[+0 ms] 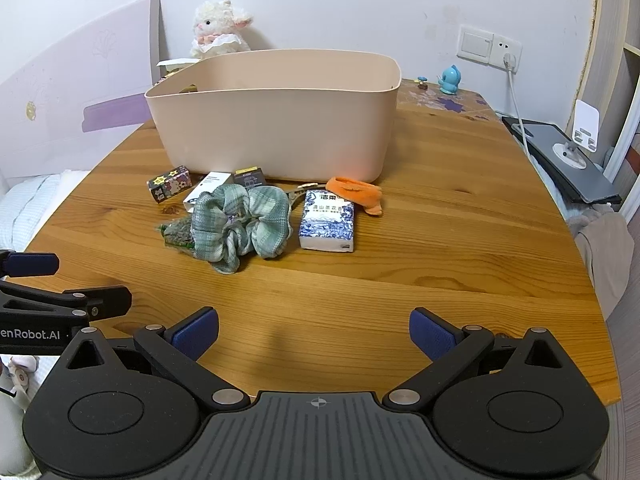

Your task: Organize objects

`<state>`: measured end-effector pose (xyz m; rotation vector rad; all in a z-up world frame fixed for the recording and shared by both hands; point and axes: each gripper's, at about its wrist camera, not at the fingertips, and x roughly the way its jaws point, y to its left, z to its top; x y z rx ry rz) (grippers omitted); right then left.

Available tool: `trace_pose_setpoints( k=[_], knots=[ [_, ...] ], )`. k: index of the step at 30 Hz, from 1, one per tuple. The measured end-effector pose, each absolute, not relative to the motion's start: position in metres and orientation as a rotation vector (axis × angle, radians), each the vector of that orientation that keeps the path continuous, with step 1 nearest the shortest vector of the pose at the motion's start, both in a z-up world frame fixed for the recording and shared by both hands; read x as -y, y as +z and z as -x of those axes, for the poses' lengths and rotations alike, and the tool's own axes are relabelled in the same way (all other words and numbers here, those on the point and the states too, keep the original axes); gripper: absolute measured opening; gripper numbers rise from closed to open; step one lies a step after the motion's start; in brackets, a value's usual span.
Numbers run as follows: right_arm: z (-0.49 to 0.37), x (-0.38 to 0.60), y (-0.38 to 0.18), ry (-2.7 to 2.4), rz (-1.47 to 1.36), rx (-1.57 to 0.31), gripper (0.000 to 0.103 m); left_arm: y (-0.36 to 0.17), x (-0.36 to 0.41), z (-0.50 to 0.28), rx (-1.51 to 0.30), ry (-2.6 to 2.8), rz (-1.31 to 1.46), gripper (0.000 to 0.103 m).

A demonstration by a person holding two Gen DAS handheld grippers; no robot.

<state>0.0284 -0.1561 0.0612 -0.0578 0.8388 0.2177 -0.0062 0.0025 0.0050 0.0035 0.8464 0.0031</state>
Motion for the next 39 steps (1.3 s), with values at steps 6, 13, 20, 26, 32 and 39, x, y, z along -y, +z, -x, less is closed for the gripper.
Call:
trace_pose_setpoints(
  k=[6, 13, 20, 26, 32, 39],
  knots=[
    [-0.028, 0.156, 0.061, 0.218, 0.057, -0.839, 0.103, 0.005, -0.002, 0.006, -0.847, 0.004, -0.003, 0.096],
    [-0.029, 0.156, 0.062, 0.222, 0.051, -0.834, 0.103, 0.005, -0.003, 0.006, -0.847, 0.006, -0.001, 0.096],
    [-0.033, 0.156, 0.062, 0.227, 0.045, -0.839, 0.103, 0.005, -0.007, 0.004, -0.849, 0.006, 0.008, 0.096],
    [-0.035, 0.155, 0.061, 0.23, 0.045, -0.843, 0.103, 0.002, -0.011, -0.001, -0.855, 0.004, 0.012, 0.096],
    [-0.036, 0.152, 0.062, 0.233, 0.049, -0.844, 0.103, 0.0, -0.012, -0.003, -0.857, 0.001, 0.013, 0.096],
    [-0.039, 0.151, 0.063, 0.226, 0.041, -0.837, 0.103, -0.002, -0.015, -0.005, -0.857, -0.007, 0.014, 0.096]
  ],
)
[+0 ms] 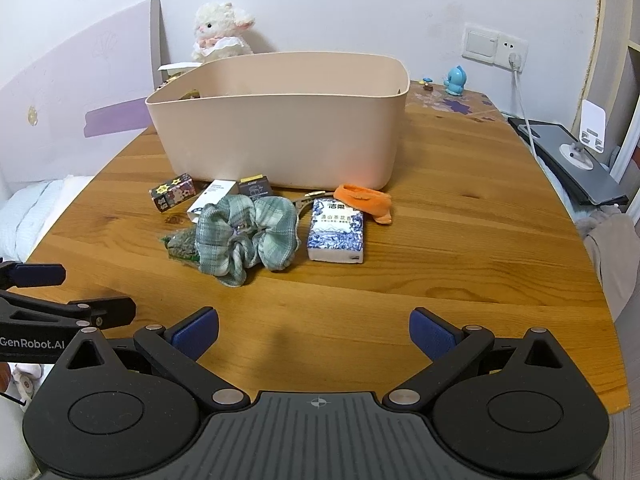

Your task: Organize objects

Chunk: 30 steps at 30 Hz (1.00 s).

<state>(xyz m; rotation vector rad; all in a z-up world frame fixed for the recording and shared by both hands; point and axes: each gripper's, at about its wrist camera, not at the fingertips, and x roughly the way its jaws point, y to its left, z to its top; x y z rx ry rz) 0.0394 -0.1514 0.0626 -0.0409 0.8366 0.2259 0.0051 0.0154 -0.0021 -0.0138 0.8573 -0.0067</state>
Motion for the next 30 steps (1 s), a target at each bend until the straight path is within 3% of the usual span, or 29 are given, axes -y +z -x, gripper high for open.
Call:
trace_pose_setpoints(
  k=[20, 30],
  knots=[
    [-0.076, 0.147, 0.063, 0.223, 0.065, -0.803, 0.103, -0.005, -0.023, -0.042, -0.853, -0.009, 0.009, 0.096],
    [-0.116, 0.13, 0.053, 0.276, 0.162, -0.806, 0.095, -0.018, -0.02, -0.086, -0.894, -0.035, 0.039, 0.095]
  ],
)
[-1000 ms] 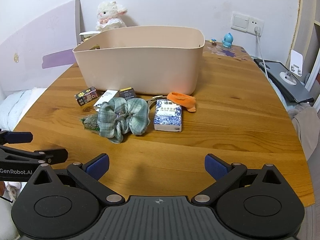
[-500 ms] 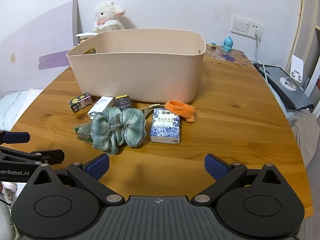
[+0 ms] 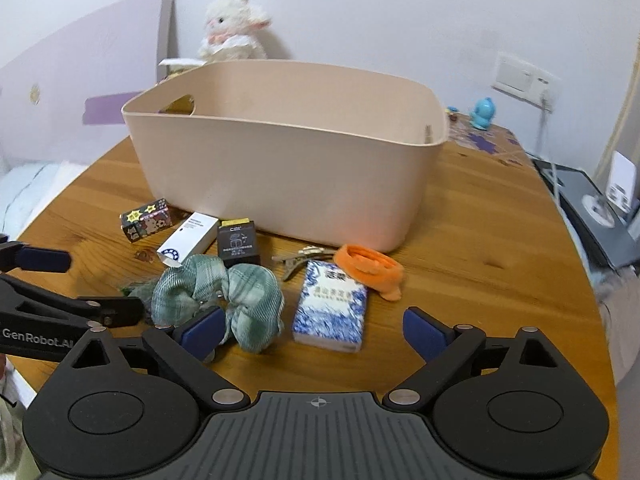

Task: Organize objects
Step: 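Grasp the green herb bag with the left tool while the right tool grasps the plaid scrunchie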

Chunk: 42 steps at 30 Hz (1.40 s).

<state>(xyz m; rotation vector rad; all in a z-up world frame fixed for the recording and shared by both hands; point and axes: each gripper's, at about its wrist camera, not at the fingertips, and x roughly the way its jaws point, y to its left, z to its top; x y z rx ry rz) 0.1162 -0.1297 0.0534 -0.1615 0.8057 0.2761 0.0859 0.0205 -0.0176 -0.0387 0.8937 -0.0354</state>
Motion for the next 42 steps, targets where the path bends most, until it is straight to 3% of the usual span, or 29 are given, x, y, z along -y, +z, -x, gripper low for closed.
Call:
trace_pose_setpoints(
  k=[7, 13, 16, 21, 22, 25, 26, 28, 30, 34, 42],
  knots=[
    [-0.141, 0.121, 0.043, 0.36, 0.171, -0.838, 0.084, -0.035, -0.029, -0.108, -0.945, -0.051, 0.1, 0.094],
    [-0.147, 0.115, 0.038, 0.44, 0.183, -0.862, 0.068, -0.04, -0.032, -0.116, -0.947, -0.088, 0.113, 0.087],
    [-0.152, 0.116, 0.035, 0.473, 0.167, -0.87, 0.065, -0.04, -0.035, -0.122, -0.94, -0.105, 0.118, 0.087],
    [-0.161, 0.114, 0.037, 0.531, 0.159, -0.874, 0.05, -0.042, -0.036, -0.131, -0.922, -0.13, 0.128, 0.086],
    [-0.163, 0.114, 0.038, 0.545, 0.152, -0.879, 0.047, -0.042, -0.037, -0.132, -0.918, -0.135, 0.133, 0.083],
    [-0.168, 0.112, 0.037, 0.583, 0.13, -0.892, 0.023, -0.041, -0.037, -0.132, -0.901, -0.18, 0.157, 0.072],
    [-0.169, 0.11, 0.036, 0.581, 0.138, -0.898, 0.02, -0.041, -0.036, -0.132, -0.897, -0.204, 0.171, 0.068],
    [-0.168, 0.107, 0.033, 0.576, 0.15, -0.9, 0.016, -0.042, -0.033, -0.131, -0.893, -0.248, 0.185, 0.049],
    [-0.166, 0.106, 0.034, 0.58, 0.145, -0.898, 0.011, -0.042, -0.03, -0.129, -0.892, -0.277, 0.194, 0.039],
    [-0.161, 0.109, 0.039, 0.566, 0.144, -0.883, 0.01, -0.039, -0.028, -0.123, -0.892, -0.278, 0.195, 0.031],
    [-0.147, 0.132, 0.055, 0.513, 0.105, -0.847, 0.009, -0.023, -0.034, -0.103, -0.873, -0.245, 0.184, 0.031]
  ],
)
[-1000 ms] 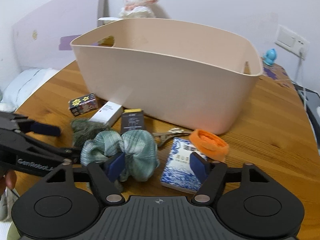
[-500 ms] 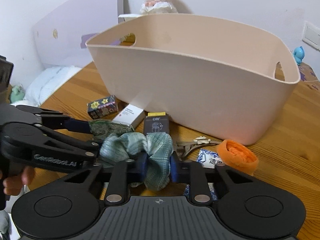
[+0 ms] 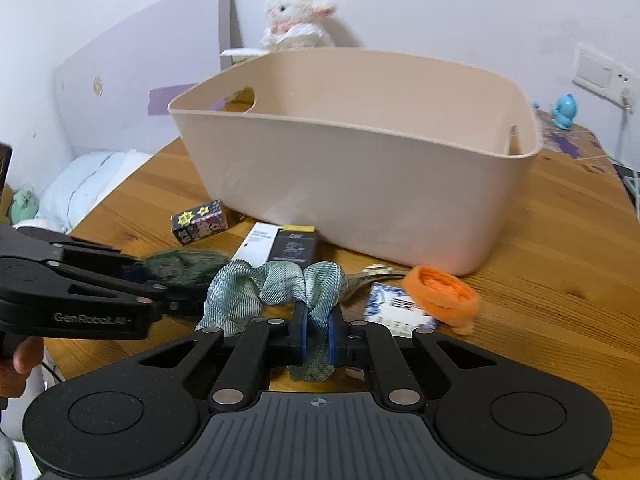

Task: Organize objects
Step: 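Grasp the green herb bag with the left tool while the right tool grasps the plaid scrunchie, then lift both items into the beige basket and open both tools to drop them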

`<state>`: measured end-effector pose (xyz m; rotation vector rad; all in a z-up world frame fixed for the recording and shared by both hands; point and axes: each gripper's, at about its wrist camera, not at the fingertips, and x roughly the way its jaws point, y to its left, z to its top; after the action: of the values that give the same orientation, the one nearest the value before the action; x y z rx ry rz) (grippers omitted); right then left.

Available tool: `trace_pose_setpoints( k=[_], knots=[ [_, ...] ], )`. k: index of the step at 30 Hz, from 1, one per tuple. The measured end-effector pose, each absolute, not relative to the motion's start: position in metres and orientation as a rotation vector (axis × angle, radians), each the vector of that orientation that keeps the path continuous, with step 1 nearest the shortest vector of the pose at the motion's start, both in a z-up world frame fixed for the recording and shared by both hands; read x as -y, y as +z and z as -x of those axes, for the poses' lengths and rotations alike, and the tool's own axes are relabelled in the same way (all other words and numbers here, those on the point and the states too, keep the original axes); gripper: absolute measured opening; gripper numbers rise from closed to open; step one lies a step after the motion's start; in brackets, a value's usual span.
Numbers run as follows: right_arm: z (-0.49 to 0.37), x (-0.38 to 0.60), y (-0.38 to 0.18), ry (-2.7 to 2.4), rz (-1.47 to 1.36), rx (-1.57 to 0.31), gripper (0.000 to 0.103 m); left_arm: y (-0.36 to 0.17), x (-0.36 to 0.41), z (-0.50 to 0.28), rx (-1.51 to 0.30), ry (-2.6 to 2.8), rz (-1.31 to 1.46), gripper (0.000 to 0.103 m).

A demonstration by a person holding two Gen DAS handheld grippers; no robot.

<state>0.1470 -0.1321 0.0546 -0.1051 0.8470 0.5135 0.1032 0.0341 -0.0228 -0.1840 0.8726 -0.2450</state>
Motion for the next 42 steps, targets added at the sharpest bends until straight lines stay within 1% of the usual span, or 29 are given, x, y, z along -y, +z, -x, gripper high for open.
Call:
trace_pose_setpoints(
  k=[6, 13, 22, 27, 37, 40, 41, 42],
  knots=[
    [-0.135, 0.152, 0.084, 0.467, 0.072, -0.768, 0.009, 0.002, -0.04, -0.086, -0.818, -0.215, 0.186, 0.031],
    [-0.138, 0.175, 0.127, 0.397, 0.02, -0.65, 0.009, 0.049, -0.05, -0.077, -0.685, -0.162, 0.166, 0.031],
    [-0.18, 0.189, 0.163, 0.296, -0.082, -0.557, 0.009, 0.09, -0.055, -0.118, -0.582, -0.055, 0.12, 0.031],
    [-0.216, 0.182, 0.162, 0.245, -0.062, -0.568, 0.009, 0.088, -0.044, -0.16, -0.599, -0.036, 0.069, 0.031],
    [-0.262, 0.151, 0.119, 0.207, 0.071, -0.706, 0.011, 0.041, -0.022, -0.221, -0.746, -0.012, -0.035, 0.031],
    [-0.264, 0.147, 0.11, 0.21, 0.087, -0.738, 0.019, 0.031, -0.02, -0.227, -0.776, -0.007, -0.047, 0.033],
    [-0.264, 0.147, 0.108, 0.211, 0.091, -0.74, 0.032, 0.029, -0.02, -0.227, -0.781, -0.009, -0.045, 0.033],
    [-0.262, 0.148, 0.108, 0.21, 0.091, -0.738, 0.035, 0.028, -0.02, -0.226, -0.785, -0.012, -0.044, 0.034]
  ],
)
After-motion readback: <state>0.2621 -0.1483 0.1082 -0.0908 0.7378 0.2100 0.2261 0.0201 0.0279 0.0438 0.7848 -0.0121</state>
